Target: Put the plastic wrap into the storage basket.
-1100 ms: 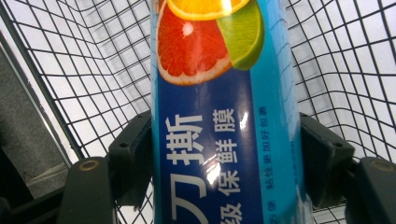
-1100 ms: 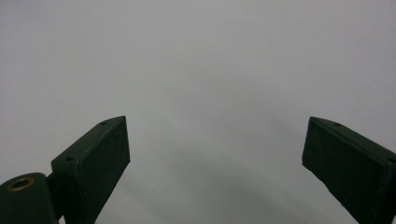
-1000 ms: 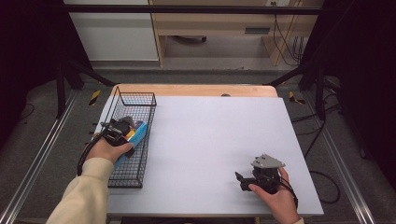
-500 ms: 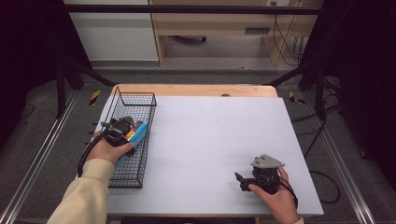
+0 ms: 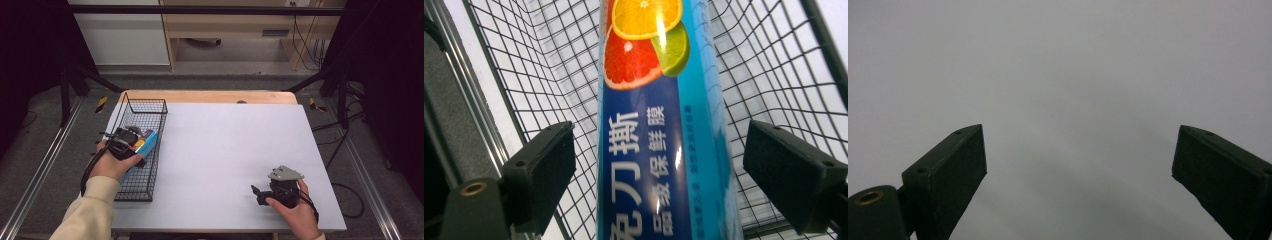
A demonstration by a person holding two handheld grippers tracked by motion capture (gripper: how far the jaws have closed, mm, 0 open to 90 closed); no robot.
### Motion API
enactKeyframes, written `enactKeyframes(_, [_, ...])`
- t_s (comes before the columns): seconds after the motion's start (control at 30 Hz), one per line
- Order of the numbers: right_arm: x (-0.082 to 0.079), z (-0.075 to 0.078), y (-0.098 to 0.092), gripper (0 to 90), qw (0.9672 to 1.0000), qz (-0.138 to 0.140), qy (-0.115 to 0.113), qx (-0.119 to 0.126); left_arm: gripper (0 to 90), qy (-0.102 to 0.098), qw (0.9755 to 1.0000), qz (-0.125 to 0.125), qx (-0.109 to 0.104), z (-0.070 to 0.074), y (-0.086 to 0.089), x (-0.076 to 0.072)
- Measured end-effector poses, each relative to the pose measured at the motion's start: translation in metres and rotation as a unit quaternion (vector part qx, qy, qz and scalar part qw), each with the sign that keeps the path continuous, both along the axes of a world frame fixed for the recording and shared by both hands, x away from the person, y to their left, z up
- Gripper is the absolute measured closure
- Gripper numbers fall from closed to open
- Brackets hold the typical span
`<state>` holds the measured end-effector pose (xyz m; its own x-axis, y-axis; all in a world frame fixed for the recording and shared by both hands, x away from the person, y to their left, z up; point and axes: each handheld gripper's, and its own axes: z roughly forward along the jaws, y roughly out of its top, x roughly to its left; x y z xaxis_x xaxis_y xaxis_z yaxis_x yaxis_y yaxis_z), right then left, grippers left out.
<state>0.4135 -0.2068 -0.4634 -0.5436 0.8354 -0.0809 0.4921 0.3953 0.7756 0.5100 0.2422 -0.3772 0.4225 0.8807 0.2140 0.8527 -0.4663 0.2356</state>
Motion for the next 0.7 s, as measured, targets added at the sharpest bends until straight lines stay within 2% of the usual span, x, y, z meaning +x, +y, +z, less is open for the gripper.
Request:
enactKeyframes(0.17, [0.000,0.000,0.001,7.7,1.0000,0.000,0.001,-0.002,12.5,-0.013,0.9999,0.001,-0.004,0.003,0.002,-0.005])
enactKeyframes(0.3, [0.000,0.000,0.000,7.7,1.0000,0.000,0.001,-0.001,12.2,-0.035,0.9993,-0.003,-0.011,0.008,0.000,-0.010])
enactKeyframes(0.37, [0.000,0.000,0.000,7.7,1.0000,0.000,0.001,-0.002,12.1,-0.040,0.9991,-0.004,-0.013,0.009,0.000,-0.011])
enactKeyframes(0.4, [0.000,0.000,0.000,7.7,1.0000,0.001,0.000,-0.002,12.0,-0.052,0.9985,-0.007,-0.013,0.012,-0.002,-0.014])
enactKeyframes(0.47, [0.000,0.000,0.000,7.7,1.0000,0.002,-0.002,-0.002,12.0,-0.061,0.9980,-0.010,-0.009,0.015,-0.003,-0.017])
enactKeyframes(0.7, [0.000,0.000,0.000,7.6,1.0000,0.003,-0.002,-0.003,11.0,-0.075,0.9968,-0.025,-0.011,0.015,-0.010,-0.025])
